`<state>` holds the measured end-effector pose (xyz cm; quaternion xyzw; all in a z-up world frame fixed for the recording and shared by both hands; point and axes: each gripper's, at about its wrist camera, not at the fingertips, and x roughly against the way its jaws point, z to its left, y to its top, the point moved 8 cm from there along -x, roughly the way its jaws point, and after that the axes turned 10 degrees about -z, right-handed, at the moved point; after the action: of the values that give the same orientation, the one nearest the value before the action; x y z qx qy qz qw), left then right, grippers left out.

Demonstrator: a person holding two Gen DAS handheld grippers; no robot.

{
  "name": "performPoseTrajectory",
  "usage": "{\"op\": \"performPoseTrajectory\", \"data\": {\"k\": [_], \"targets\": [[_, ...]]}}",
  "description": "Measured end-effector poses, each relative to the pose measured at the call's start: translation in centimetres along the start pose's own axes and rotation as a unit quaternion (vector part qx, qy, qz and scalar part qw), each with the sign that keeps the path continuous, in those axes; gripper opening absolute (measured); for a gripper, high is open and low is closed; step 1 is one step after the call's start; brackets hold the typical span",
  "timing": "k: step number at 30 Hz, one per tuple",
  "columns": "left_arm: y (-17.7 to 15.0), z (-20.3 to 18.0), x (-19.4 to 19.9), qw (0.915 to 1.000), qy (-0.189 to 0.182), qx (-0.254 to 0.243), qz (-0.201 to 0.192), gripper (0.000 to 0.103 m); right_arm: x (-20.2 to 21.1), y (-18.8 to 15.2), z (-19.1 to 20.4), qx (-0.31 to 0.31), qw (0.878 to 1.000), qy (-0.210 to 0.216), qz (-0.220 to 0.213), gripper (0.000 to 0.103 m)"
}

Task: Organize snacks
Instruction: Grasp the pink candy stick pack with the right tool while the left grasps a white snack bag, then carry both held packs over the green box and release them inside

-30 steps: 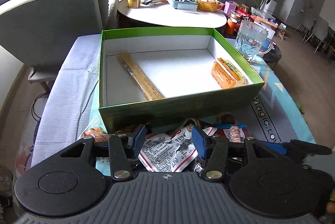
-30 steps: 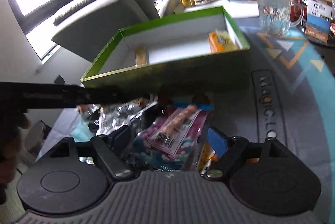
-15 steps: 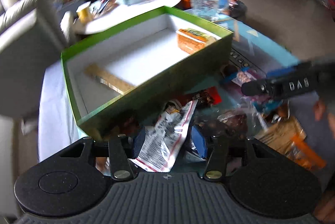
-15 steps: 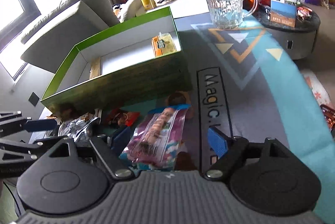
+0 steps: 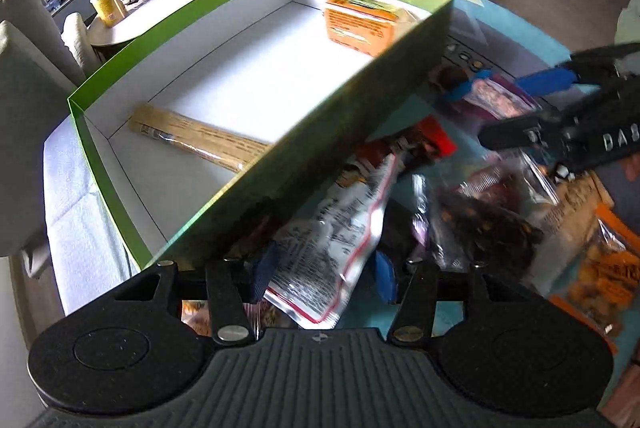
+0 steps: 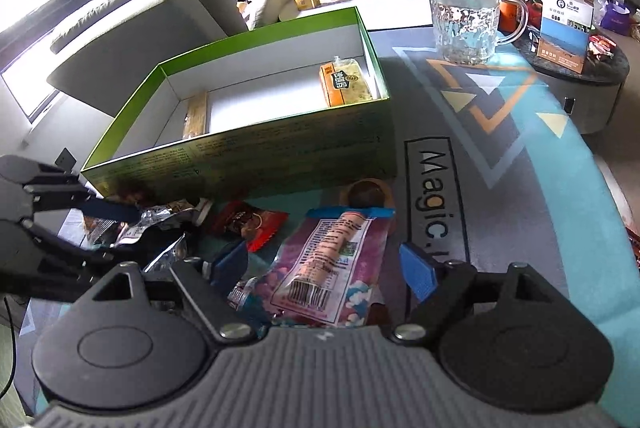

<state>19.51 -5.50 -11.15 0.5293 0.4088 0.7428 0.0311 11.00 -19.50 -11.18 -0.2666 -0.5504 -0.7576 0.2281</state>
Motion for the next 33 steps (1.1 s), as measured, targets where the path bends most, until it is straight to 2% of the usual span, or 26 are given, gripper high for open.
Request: {"op": "performPoseTrajectory", "data": {"k": [4, 6, 9, 10, 11, 12, 13, 14, 16, 18, 25, 33], "targets": [[0.5, -0.6, -0.3, 0.9996, -0.014, -0.020, -0.013, 0.048, -0.5, 0.0, 0.2, 0.004, 1.000, -0.007, 0.005, 0.040], [0.5, -0.7, -0.7, 0.9993, -0.009, -0.033, -0.014, 0.053, -0.8, 0.0, 0.4, 0.007, 1.000, -0.009, 0.009, 0.040], [0.4, -0.6, -1.3, 0.9995, -0.004, -0.019, -0.027, 0.052, -1.5, -0.3, 0.4, 0.008, 1.000, -0.017, 0.017, 0.040], [0.5, -0.4, -1.1, 0.9993, -0.003, -0.003, -0.036, 0.049, -1.7, -0.5, 0.4, 0.008, 1.000, -0.020, 0.019, 0.040], [0.4, -0.3, -0.9, 0.9989, -0.001, 0.008, -0.047, 0.040, -1.8, -0.5, 0.4, 0.009, 1.000, -0.022, 0.015, 0.040], [0.4, -0.2, -0.7, 0.9983, -0.004, 0.018, -0.055, 0.025, -1.8, -0.5, 0.4, 0.011, 1.000, -0.021, 0.011, 0.040], [0.4, -0.1, -0.2, 0.9971, -0.005, 0.030, -0.069, 0.024, -1.7, -0.5, 0.3, 0.010, 1.000, -0.021, 0.006, 0.038], [0.3, -0.2, 0.2, 0.9958, -0.003, 0.041, -0.082, 0.017, -1.5, -0.4, 0.2, 0.006, 1.000, -0.021, 0.001, 0.034], [0.3, -0.2, 1.2, 0.9925, 0.011, 0.057, -0.108, 0.012, -1.1, -0.1, -0.1, -0.012, 1.000, -0.015, -0.006, 0.034], [0.3, -0.6, 2.2, 0.9889, 0.006, 0.081, -0.124, 0.004, -0.4, 0.3, -0.4, -0.014, 1.000, -0.017, -0.021, 0.031], [0.8, -2.5, 6.2, 0.9764, -0.007, 0.116, -0.182, 0.004, 2.2, 1.5, 0.3, 0.009, 0.998, -0.002, -0.063, 0.031], [3.1, -1.2, 9.1, 0.9575, 0.017, 0.161, -0.239, 0.004, 3.7, 4.1, 1.5, 0.009, 0.993, 0.026, -0.112, 0.031]]}}
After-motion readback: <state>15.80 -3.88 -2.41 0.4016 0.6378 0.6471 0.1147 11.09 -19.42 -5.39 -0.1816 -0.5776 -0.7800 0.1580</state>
